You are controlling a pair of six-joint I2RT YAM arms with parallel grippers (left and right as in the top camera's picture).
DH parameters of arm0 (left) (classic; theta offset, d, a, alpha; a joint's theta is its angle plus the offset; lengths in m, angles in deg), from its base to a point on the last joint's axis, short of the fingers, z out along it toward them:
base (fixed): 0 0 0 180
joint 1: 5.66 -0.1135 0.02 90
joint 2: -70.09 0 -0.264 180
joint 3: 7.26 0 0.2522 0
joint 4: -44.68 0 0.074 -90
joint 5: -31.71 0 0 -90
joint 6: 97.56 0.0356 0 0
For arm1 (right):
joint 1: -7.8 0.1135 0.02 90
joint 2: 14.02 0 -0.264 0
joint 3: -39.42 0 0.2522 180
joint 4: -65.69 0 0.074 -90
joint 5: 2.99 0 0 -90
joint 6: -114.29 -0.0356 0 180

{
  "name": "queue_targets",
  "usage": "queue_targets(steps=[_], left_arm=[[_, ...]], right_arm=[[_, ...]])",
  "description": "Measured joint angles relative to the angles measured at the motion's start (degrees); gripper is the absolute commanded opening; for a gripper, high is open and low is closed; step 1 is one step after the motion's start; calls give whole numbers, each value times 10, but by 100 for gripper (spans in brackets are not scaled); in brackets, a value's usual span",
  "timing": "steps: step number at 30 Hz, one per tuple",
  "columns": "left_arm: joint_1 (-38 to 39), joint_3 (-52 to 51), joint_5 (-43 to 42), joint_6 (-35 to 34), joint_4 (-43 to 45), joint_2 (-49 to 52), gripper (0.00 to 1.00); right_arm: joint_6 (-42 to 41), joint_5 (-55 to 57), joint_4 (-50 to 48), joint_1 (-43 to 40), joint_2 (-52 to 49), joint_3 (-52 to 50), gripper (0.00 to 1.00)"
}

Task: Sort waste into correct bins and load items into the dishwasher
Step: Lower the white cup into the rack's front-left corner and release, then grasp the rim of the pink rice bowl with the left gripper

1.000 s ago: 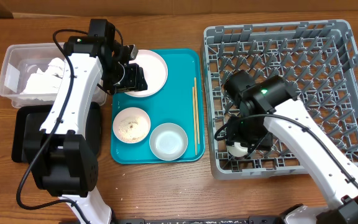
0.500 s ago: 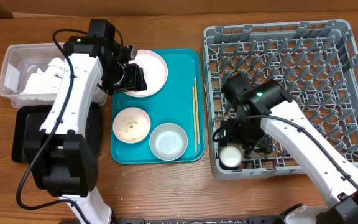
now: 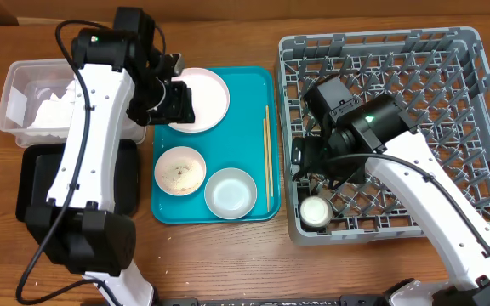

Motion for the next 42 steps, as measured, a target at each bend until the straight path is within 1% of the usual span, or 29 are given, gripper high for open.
queue_targets(steps=[2, 4, 7, 12, 16, 20, 21, 22, 27, 29, 32, 39, 42], left_arm=[[16, 0, 19, -13, -15, -8, 52], [37, -1, 48, -41, -22, -12, 51], [72, -30, 95, -94, -4, -16, 47], [119, -138, 152, -195, 80, -16, 43], [128, -235, 168, -249, 179, -16, 39], [128, -307, 169, -270, 267, -16, 36], [128, -325, 169, -273, 284, -16, 33], [128, -334, 168, -274, 294, -16, 31], [128, -393, 166, -283, 358, -16, 25], [128, -412, 165, -284, 380, -16, 18], [128, -431, 163, -285, 390, -16, 4], [128, -432, 169, -284, 386, -17, 4], [128, -414, 167, -278, 354, -17, 4]], right_arm=[[3, 0, -4, 0, 0, 0, 87], [4, 0, -11, 0, 0, 0, 87], [6, 6, -13, 0, 0, 0, 88], [7, 16, -12, 0, 0, 0, 89], [9, 19, -9, 0, 0, 0, 89], [15, 20, -7, 0, 0, 0, 89], [17, 20, -7, 0, 0, 0, 89], [19, 20, -6, 0, 0, 0, 89], [22, 20, -3, 0, 0, 0, 89], [22, 20, -3, 0, 0, 0, 89], [22, 20, -3, 0, 0, 0, 89], [22, 20, -3, 0, 0, 0, 89], [22, 20, -3, 0, 0, 0, 89]])
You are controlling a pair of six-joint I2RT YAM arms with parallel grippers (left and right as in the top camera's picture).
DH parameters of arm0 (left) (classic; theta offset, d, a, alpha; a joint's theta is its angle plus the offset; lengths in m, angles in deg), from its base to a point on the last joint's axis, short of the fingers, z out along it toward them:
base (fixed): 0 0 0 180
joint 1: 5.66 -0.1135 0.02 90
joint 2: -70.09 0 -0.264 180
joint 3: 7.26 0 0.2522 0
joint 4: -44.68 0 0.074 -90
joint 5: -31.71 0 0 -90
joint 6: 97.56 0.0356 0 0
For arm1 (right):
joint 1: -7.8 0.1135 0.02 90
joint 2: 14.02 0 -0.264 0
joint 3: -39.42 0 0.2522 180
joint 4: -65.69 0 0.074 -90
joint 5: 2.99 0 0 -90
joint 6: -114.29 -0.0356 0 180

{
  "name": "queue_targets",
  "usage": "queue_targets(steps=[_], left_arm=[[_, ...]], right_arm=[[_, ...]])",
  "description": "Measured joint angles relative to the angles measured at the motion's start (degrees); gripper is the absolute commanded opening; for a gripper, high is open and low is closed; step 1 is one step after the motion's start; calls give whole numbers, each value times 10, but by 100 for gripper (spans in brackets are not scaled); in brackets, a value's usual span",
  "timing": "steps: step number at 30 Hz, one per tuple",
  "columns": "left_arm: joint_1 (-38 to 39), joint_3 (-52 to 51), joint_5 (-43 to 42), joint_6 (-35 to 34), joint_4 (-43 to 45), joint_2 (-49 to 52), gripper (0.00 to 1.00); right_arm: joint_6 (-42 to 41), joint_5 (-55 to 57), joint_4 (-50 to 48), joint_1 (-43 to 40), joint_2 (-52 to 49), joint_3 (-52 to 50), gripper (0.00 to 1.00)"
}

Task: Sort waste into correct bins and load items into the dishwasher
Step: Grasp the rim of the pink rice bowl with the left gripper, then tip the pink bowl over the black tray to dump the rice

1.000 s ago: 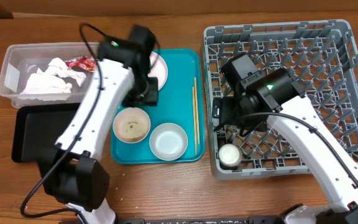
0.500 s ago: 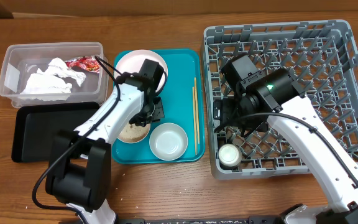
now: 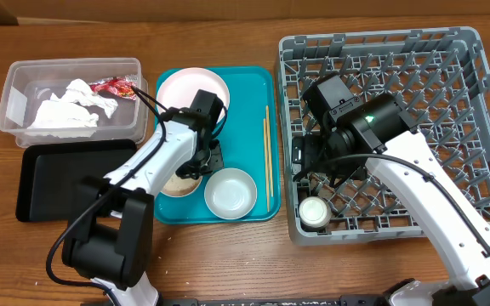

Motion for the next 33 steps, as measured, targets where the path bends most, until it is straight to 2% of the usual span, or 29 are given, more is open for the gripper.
queue_targets(steps=[3, 12, 17, 21, 25, 29, 33], left_arm=[[0, 44, -13, 7, -66, 0, 4], [-10, 269, -31, 53, -290, 0, 4], [-49, 290, -34, 85, -337, -15, 4], [-116, 290, -57, 130, -345, -45, 4], [-203, 287, -121, 193, -332, -80, 4], [-303, 240, -235, 274, -284, -103, 4], [-381, 150, -356, 338, -215, -101, 4]], right_arm=[[0, 0, 0, 0, 0, 0, 89], [4, 0, 0, 0, 0, 0, 89], [9, 0, 0, 0, 0, 0, 89], [11, 0, -1, 0, 0, 0, 89], [12, 0, -4, 0, 0, 0, 89], [13, 0, -4, 0, 0, 0, 89], [13, 0, -4, 0, 0, 0, 89]])
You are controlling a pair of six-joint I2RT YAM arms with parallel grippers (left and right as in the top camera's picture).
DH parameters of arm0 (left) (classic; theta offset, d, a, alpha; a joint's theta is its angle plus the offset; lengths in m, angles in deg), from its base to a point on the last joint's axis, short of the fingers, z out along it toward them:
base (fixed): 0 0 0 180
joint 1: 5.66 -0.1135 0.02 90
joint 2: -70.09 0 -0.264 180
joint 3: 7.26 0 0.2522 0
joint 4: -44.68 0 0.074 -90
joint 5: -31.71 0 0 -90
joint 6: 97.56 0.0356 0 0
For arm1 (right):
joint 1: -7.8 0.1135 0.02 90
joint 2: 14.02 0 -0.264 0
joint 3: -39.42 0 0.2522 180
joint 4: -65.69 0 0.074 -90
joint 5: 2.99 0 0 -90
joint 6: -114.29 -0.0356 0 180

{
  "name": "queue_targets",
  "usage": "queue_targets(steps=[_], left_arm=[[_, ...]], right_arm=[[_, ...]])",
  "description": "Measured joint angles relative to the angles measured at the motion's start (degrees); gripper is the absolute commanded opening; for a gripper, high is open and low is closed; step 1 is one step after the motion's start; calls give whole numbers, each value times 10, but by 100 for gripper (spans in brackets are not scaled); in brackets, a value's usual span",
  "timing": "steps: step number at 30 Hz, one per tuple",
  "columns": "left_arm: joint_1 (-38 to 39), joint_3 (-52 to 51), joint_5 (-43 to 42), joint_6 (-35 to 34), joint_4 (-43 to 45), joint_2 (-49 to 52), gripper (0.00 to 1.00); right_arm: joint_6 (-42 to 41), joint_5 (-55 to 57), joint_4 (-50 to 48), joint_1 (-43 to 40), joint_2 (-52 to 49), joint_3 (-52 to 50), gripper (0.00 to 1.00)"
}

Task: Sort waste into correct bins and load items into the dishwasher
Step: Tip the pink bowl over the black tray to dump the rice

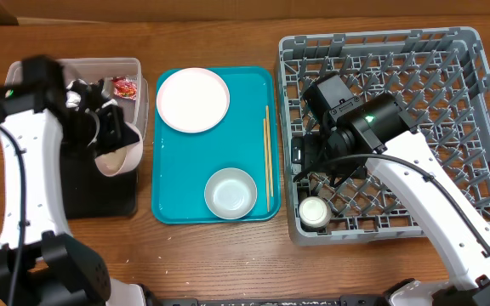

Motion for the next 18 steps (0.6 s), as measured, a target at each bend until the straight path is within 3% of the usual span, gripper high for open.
queue_targets(steps=[10, 18], left_arm=[[-189, -183, -257, 62, 158, 27, 4], [-261, -208, -402, 66, 176, 103, 4]], right_arm=[[0, 0, -2, 0, 0, 0, 89], [0, 0, -1, 0, 0, 0, 89]])
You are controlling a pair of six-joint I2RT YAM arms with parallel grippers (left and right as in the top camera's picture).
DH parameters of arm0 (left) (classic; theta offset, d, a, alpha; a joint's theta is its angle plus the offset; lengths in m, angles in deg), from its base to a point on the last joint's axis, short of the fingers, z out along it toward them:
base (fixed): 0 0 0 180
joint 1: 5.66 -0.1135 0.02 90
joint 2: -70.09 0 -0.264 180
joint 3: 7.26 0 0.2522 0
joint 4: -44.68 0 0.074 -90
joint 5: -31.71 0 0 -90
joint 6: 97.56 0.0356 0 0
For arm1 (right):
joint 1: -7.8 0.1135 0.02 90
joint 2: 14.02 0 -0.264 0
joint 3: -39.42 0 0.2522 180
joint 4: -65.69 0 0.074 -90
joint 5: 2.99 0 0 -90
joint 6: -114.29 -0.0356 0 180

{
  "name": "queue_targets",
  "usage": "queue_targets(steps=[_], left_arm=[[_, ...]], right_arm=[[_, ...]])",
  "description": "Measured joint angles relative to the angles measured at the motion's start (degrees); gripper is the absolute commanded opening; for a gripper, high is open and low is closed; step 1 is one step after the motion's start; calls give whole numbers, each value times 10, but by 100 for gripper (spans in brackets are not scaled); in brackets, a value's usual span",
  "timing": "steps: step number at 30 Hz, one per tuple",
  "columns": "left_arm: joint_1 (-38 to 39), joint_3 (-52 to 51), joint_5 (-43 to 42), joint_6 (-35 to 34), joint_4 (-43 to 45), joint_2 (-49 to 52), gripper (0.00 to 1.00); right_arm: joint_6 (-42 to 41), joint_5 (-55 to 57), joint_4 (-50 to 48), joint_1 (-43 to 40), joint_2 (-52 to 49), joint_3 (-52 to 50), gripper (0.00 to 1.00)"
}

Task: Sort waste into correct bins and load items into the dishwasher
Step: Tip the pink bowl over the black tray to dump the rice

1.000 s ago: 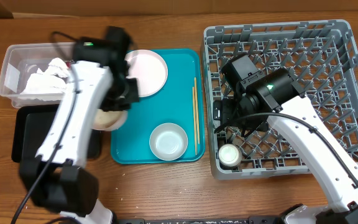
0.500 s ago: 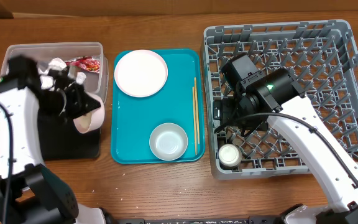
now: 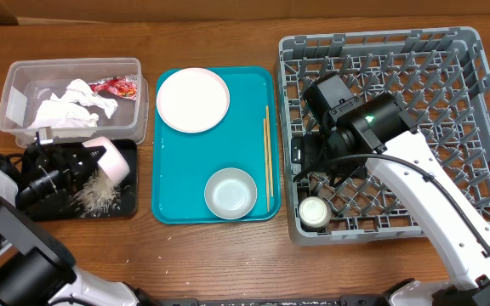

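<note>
My left gripper [image 3: 88,163] is shut on the rim of a pink bowl [image 3: 113,161], which lies tipped on its side over the black bin [image 3: 124,204]. Pale food scraps [image 3: 99,192] are spread in the bin below the bowl's mouth. On the teal tray [image 3: 170,204] are a white plate [image 3: 192,99], a pale bowl [image 3: 230,192] and a pair of chopsticks [image 3: 267,153]. My right gripper [image 3: 300,158] sits low at the left edge of the grey dish rack [image 3: 483,102], its fingers hidden by the arm. A small white cup [image 3: 316,212] stands in the rack's front left corner.
A clear plastic bin [image 3: 15,89] at the back left holds crumpled white tissues [image 3: 65,110] and a red wrapper [image 3: 116,85]. The black bin lies just in front of it. The rack's many upright tines fill the right half of the table.
The left arm now reaches in from the lower left instead of from above. The pink bowl has gone from hanging over the black bin to lying tipped, and scraps now lie in the bin.
First my left gripper was at the white plate, with a crumb-filled bowl on the tray. Then it was at that bowl. Later the bowl was off the tray and held over the black bin, and now it is tipped with scraps below. The right arm stayed still.
</note>
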Motion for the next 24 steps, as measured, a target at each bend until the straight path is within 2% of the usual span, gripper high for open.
queue_targets(steps=[4, 8, 17, 24], left_arm=[[-7, 0, -80, -5, 1, 24, 4], [-8, 0, -120, -36, 2, 28, 4], [-32, 0, -148, -123, -1, 28, 4], [-51, 0, -154, -153, -13, 28, 4]], right_arm=[[0, 0, 0, 0, 0, 0, 89], [0, 0, -1, 0, 0, 0, 89], [0, 0, 0, 0, 0, 0, 89], [0, 0, 0, 0, 0, 0, 89]])
